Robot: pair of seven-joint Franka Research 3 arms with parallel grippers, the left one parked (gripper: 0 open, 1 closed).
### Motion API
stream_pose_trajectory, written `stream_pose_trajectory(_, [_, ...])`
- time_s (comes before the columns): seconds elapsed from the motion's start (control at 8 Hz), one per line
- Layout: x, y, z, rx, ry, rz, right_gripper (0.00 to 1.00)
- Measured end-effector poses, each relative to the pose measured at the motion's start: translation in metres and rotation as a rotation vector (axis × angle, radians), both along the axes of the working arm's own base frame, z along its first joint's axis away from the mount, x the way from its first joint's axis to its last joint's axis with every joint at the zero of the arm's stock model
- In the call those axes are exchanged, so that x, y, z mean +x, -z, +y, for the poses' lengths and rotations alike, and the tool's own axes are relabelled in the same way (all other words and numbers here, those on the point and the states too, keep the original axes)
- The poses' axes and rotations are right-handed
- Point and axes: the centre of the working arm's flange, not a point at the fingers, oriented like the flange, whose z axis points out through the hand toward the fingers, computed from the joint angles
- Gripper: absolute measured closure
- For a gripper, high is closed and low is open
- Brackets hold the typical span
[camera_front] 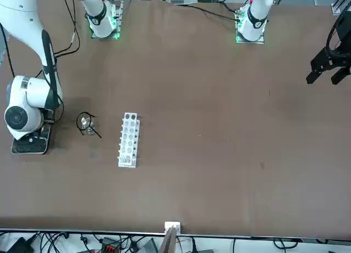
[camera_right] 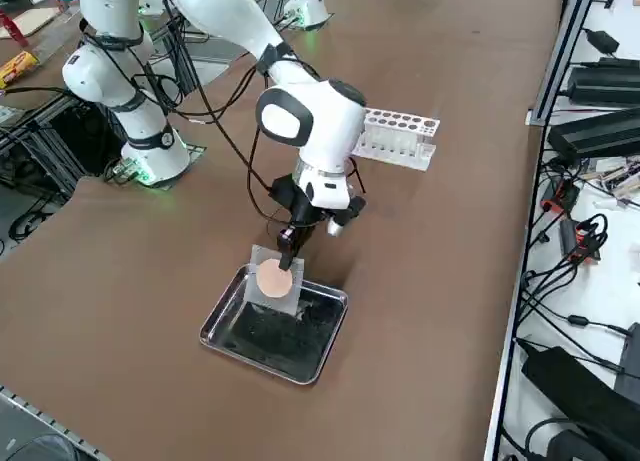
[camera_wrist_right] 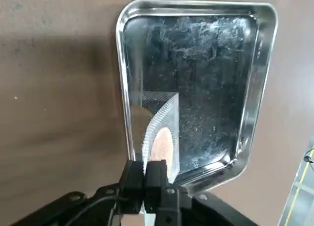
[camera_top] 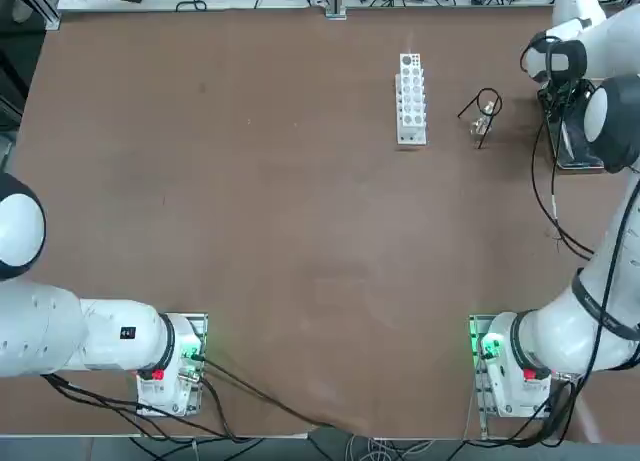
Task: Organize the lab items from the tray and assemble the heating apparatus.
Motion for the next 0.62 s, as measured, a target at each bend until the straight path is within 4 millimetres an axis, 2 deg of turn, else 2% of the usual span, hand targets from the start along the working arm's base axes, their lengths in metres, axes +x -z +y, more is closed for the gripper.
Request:
stream_pose_trajectory(0.25, [0.004, -0.011, -0.003, -0.006, 0.005, -0.012, 0.96])
stream_pose_trajectory(0.62, [0.017, -0.043, -0.003, -0.035, 0.011, -0.007, 0.96])
